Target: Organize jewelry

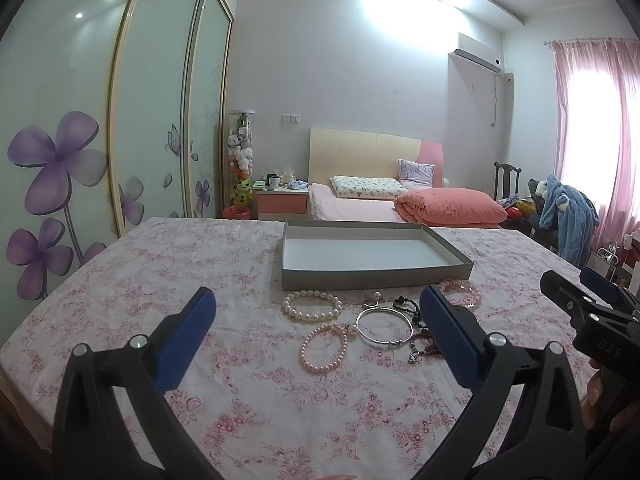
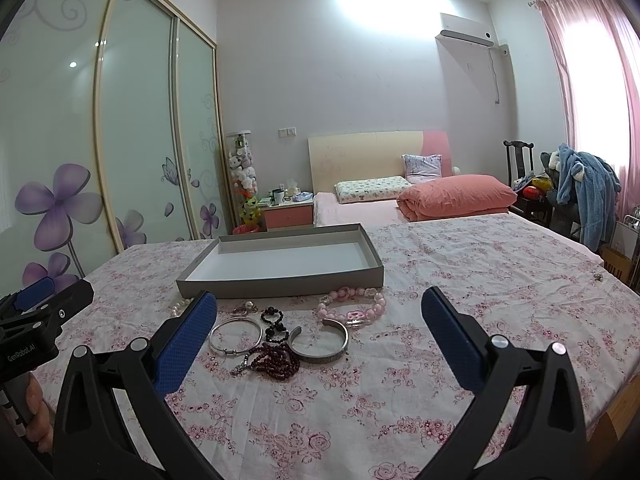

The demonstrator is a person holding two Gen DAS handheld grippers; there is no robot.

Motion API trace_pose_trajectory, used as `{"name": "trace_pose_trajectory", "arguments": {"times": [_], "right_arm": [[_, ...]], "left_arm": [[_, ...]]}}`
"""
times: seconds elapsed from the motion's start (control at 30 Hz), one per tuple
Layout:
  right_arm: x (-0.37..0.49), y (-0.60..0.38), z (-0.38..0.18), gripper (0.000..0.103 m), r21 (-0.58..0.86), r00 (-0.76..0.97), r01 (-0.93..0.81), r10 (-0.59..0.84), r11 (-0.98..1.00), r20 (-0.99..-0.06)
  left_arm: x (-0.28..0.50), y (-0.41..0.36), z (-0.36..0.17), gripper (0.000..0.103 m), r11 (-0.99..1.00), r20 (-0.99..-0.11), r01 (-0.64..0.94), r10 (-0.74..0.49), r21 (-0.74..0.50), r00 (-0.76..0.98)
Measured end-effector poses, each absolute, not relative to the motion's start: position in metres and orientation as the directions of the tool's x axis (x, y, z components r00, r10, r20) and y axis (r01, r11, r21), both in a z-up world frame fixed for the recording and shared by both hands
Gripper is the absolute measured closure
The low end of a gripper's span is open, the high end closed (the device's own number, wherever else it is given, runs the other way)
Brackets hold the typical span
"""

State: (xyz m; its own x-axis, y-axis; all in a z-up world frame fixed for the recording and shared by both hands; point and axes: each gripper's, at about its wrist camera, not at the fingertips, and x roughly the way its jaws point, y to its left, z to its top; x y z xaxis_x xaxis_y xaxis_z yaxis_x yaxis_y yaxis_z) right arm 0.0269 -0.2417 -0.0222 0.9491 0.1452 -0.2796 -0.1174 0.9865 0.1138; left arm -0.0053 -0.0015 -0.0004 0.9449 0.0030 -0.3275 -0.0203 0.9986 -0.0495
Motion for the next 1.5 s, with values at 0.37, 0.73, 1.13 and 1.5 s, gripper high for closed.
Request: {"name": "trace_pose_trajectory", "arguments": {"times": [0.37,0.73,1.13,1.5], "right_arm": [[0.027,-0.241,-0.022,0.002,0.114,0.949,-0.117,0.146,0.986,-0.281],[0.027,-0.241,-0.023,0.002,0.115,0.948,-0.118,0.146,0.986,-0.283],[0.027,-0.238,-0.023,0.002,0.115,0.947,-0.119,0.148,0.986,-0.286],[0.028,-0.240,-0.024,0.002,0.117,0.946,-0.119,0.149,0.986,-0.289]], "left_arm": [[-0.006,-0.003,-0.001,0.004,0.998,-0.330,-0.023,0.005,-0.051,0.944],[0.000,0.002,-0.002,0.004,0.998,-0.334,-0.018,-0.001,-0.054,0.943],[0.003,0.001,-0.012,0.004,0.998,-0.338,-0.019,0.000,-0.054,0.941],[0.003,0.001,-0.013,0.004,0.998,-0.341,-0.018,-0.002,-0.054,0.940]]}}
